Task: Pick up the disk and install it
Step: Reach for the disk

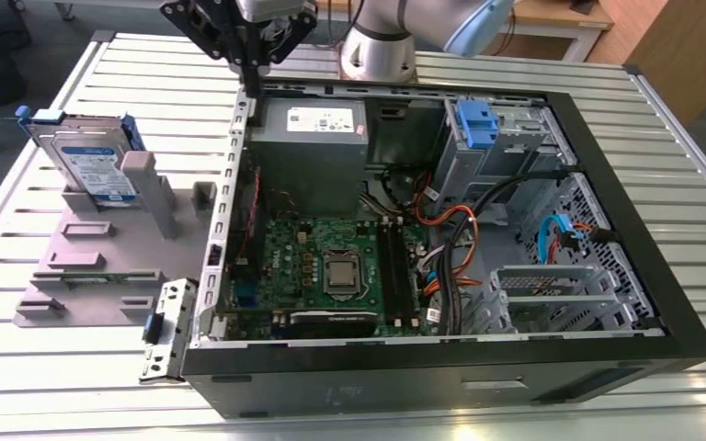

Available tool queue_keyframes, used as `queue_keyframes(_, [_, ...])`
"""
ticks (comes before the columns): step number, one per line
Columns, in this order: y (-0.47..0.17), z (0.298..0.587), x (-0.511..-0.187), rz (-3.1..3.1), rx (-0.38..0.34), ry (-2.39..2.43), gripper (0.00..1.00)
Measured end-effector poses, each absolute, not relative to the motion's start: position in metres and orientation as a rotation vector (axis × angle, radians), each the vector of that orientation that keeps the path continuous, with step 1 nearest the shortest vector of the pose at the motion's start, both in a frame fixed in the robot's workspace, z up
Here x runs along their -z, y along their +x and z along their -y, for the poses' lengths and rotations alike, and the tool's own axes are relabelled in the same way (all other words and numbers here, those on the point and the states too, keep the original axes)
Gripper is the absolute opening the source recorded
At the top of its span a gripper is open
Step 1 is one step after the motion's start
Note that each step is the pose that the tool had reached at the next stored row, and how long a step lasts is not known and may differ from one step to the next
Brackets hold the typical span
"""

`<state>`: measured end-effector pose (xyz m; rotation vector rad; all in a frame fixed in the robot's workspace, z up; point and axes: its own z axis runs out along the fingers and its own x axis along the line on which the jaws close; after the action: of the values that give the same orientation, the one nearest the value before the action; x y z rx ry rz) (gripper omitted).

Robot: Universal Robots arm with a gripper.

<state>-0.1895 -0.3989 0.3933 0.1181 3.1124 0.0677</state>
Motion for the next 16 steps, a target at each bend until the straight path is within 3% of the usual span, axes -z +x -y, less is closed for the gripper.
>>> queue_keyframes(16, [-0.218,0.399,-0.393,-3.112,-0.068,0.118,0.11])
